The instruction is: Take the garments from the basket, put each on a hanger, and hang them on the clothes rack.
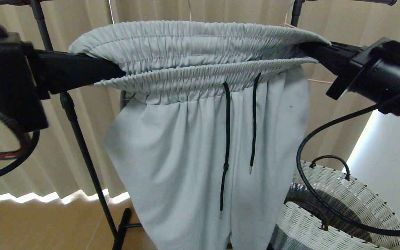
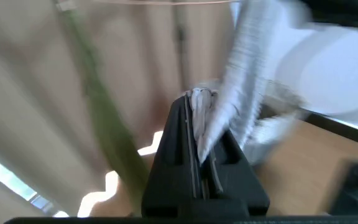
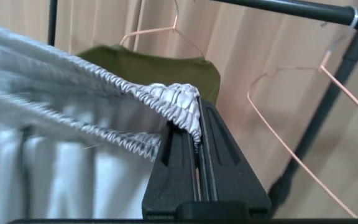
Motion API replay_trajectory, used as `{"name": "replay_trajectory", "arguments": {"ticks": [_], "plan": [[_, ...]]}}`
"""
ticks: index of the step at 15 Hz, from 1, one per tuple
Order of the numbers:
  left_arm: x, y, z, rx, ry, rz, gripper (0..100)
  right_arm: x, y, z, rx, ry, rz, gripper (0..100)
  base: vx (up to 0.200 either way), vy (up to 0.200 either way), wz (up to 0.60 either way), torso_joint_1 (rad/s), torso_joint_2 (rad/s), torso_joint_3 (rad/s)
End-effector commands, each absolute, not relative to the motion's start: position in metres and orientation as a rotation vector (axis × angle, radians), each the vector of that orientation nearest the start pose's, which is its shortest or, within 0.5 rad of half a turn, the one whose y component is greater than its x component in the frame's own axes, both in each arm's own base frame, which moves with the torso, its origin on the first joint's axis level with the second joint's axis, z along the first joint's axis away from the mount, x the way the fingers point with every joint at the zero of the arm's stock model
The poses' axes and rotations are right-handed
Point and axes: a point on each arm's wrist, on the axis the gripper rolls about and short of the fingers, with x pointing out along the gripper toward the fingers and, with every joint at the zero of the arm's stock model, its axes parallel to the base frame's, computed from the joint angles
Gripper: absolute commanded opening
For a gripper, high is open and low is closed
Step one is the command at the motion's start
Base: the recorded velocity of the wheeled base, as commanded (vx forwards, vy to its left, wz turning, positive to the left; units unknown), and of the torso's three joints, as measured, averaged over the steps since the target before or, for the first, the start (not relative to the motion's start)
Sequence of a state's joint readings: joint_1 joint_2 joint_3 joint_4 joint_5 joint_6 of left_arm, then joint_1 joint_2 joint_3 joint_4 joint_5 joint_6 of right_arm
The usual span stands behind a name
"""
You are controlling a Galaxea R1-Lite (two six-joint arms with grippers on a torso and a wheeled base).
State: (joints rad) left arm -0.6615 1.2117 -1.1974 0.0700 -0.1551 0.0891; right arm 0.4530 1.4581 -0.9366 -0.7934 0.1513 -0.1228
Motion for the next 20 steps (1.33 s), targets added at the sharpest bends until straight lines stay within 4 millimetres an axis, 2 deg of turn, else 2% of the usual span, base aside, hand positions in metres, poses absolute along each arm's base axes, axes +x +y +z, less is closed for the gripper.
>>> {"name": "replay_trajectory", "arguments": {"ticks": [1, 8, 11, 13, 14, 15, 16, 17, 18, 20], "plan": [[0.114, -0.095, 0.349, 0.093, 0.001, -0.871, 0, 0.248, 0.125, 0.293, -0.083, -0.276, 0.586, 0, 0.000, 0.000, 0.00, 0.000, 0.00, 0.000], [0.116, -0.097, 0.342, 0.105, 0.016, -0.881, 0, 0.248, 0.125, 0.292, -0.085, -0.271, 0.581, 0, 0.000, 0.000, 0.00, 0.000, 0.00, 0.000], [0.125, -0.101, 0.346, 0.091, -0.031, -0.854, 0, 0.232, 0.117, 0.306, -0.084, -0.288, 0.570, 0, 0.000, 0.000, 0.00, 0.000, 0.00, 0.000], [0.141, -0.109, 0.346, 0.089, -0.048, -0.737, 0, 0.212, 0.107, 0.316, -0.090, -0.261, 0.571, 0, 0.000, 0.000, 0.00, 0.000, 0.00, 0.000], [0.141, -0.109, 0.346, 0.089, -0.048, -0.737, 0, 0.212, 0.107, 0.316, -0.090, -0.261, 0.571, 0, 0.000, 0.000, 0.00, 0.000, 0.00, 0.000], [0.164, -0.123, 0.340, 0.086, -0.058, -0.630, 0, 0.188, 0.095, 0.325, -0.092, -0.239, 0.575, 0, 0.000, 0.000, 0.00, 0.000, 0.00, 0.000], [0.172, -0.128, 0.337, 0.084, -0.062, -0.604, 0, 0.179, 0.091, 0.326, -0.095, -0.222, 0.579, 0, 0.000, 0.000, 0.00, 0.000, 0.00, 0.000], [0.172, -0.128, 0.337, 0.084, -0.062, -0.604, 0, 0.179, 0.091, 0.326, -0.095, -0.222, 0.579, 0, 0.000, 0.000, 0.00, 0.000, 0.00, 0.000], [0.180, -0.135, 0.333, 0.086, -0.055, -0.587, 0, 0.166, 0.085, 0.326, -0.096, -0.207, 0.585, 0, 0.000, 0.000, 0.00, 0.000, 0.00, 0.000], [0.181, -0.136, 0.331, 0.088, -0.049, -0.591, 0, 0.162, 0.085, 0.325, -0.096, -0.206, 0.599, 0, 0.000, 0.000, 0.00, 0.000, 0.00, 0.000]]}}
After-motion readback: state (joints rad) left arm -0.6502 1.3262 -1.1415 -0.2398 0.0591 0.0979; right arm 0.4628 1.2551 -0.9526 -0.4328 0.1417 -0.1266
